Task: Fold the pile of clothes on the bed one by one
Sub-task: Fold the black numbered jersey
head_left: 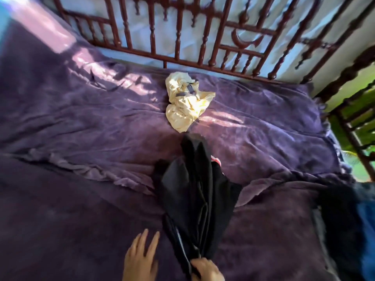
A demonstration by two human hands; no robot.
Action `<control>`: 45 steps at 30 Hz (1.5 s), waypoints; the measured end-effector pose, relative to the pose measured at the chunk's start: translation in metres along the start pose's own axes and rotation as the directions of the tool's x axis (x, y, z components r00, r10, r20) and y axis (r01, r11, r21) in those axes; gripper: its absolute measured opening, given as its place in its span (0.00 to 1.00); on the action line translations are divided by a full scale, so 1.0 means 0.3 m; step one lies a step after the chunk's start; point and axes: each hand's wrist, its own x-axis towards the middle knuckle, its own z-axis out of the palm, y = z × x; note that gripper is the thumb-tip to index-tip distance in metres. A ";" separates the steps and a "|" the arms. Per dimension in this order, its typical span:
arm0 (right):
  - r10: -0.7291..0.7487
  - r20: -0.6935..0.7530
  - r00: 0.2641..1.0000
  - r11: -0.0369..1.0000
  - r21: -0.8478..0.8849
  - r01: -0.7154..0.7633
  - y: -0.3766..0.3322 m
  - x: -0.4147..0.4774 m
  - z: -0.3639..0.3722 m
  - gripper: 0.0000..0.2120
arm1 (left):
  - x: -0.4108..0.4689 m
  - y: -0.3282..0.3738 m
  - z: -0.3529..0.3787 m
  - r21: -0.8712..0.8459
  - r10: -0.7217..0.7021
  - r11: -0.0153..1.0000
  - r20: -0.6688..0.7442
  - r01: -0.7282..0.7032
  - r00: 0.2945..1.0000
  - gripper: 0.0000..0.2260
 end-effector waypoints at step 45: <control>0.120 -0.827 0.549 0.494 0.529 0.690 -1.069 -0.881 -0.881 0.11 | -0.629 -0.750 -1.516 -0.439 -0.074 0.819 -0.720 -0.371 0.690 0.07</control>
